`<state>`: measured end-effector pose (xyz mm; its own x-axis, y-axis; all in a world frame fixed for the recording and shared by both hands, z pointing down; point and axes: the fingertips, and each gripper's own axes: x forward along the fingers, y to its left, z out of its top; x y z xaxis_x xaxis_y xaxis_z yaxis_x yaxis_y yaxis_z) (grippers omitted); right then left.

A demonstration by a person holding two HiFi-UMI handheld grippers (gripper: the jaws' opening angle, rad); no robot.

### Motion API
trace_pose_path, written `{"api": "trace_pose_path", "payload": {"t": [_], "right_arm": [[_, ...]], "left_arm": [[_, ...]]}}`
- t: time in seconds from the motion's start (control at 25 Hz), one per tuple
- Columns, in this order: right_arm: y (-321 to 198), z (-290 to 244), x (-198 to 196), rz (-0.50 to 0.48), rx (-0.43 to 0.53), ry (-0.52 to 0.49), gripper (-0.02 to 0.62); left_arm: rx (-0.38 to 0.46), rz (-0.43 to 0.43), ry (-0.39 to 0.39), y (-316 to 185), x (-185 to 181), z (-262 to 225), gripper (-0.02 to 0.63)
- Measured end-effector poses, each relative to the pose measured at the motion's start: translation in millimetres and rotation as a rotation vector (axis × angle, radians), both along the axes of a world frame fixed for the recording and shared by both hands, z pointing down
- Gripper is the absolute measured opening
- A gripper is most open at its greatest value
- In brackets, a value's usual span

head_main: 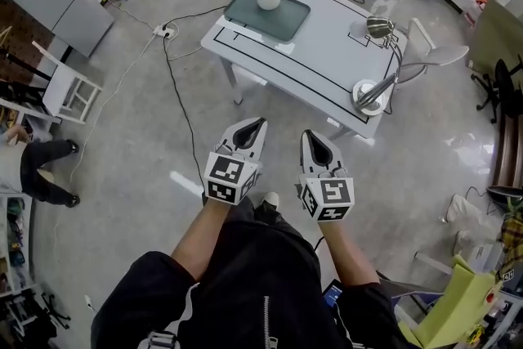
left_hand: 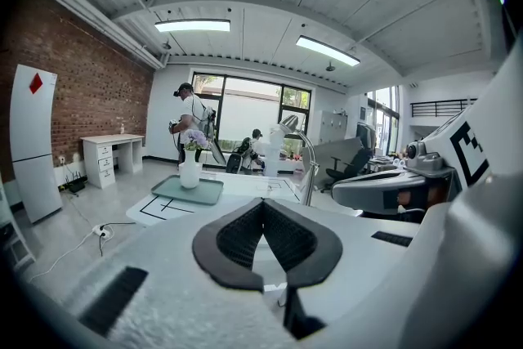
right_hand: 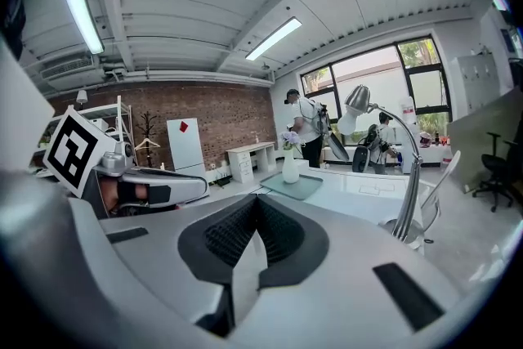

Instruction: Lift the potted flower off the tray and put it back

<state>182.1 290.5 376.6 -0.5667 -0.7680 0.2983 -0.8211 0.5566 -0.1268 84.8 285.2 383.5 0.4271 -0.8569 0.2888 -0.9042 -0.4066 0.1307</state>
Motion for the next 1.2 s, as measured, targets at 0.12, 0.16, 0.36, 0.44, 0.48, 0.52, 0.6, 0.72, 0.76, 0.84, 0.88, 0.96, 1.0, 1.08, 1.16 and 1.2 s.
{"api": "trace_pose_path", "payload": {"t": [0.12, 0.16, 0.36, 0.44, 0.48, 0.52, 0.6, 0.72, 0.76, 0.84, 0.88, 0.96, 1.0, 1.08, 1.16, 1.2], "right_arm": [[0.8, -0.8, 4.5, -0.010, 0.006, -0.001, 0.007], [-0.2, -1.5, 5.1, -0.011, 0.007, -0.007, 0.006], [-9.7, -3.6, -7.0, -0.029, 0.008, -0.021, 0.007], [-13.4, 0.3, -10.7, -0.038, 0.002, -0.018, 0.007], [-16.6, 2.8, -11.9, -0.042, -0.001, -0.016, 0.006], [-21.6, 5.1, -13.5, -0.045, -0.004, -0.014, 0.007], [-33.7, 8.2, -19.2, -0.049, -0.011, -0.011, 0.007], [-53.3, 12.3, -32.1, -0.062, -0.019, -0.001, 0.007], [-61.4, 14.2, -36.5, -0.066, -0.021, 0.002, 0.007], [-79.2, 18.2, -45.2, -0.072, -0.025, 0.004, 0.006], [-89.3, 20.1, -49.8, -0.075, -0.025, 0.007, 0.007], [-112.5, 23.7, -60.1, -0.078, -0.025, 0.016, 0.007], [-125.4, 25.5, -66.1, -0.079, -0.026, 0.022, 0.007], [-154.1, 28.3, -80.1, -0.075, -0.031, 0.031, 0.007], [-185.3, 29.8, -95.1, -0.067, -0.039, 0.036, 0.008], [-201.1, 30.3, -102.5, -0.063, -0.041, 0.038, 0.008]], "left_arm": [[0.006, -0.002, -0.005, 3.6, 6.4, -0.9, 0.006], [0.009, -0.003, -0.008, 4.1, 7.8, -1.9, 0.006], [0.015, -0.019, -0.009, -3.9, -1.8, -4.5, 0.006], [0.017, -0.031, -0.005, -8.0, -6.7, -2.5, 0.006], [0.016, -0.035, -0.002, -11.0, -8.5, -0.6, 0.006], [0.014, -0.039, 0.000, -15.5, -10.7, 1.2, 0.006], [0.010, -0.044, 0.004, -27.3, -17.4, 4.1, 0.006], [-0.003, -0.051, 0.018, -48.8, -29.2, 11.1, 0.006], [-0.007, -0.053, 0.021, -57.6, -32.9, 13.8, 0.006], [-0.011, -0.056, 0.028, -76.7, -40.1, 18.4, 0.006], [-0.011, -0.057, 0.031, -87.5, -44.0, 20.1, 0.006], [-0.008, -0.055, 0.035, -112.1, -52.7, 23.4, 0.006], [-0.008, -0.053, 0.036, -125.8, -58.1, 25.4, 0.006], [-0.009, -0.047, 0.034, -156.0, -71.1, 28.8, 0.006], [-0.011, -0.041, 0.028, -187.7, -84.7, 30.6, 0.006], [-0.011, -0.038, 0.025, -203.7, -91.1, 31.2, 0.006]]}}
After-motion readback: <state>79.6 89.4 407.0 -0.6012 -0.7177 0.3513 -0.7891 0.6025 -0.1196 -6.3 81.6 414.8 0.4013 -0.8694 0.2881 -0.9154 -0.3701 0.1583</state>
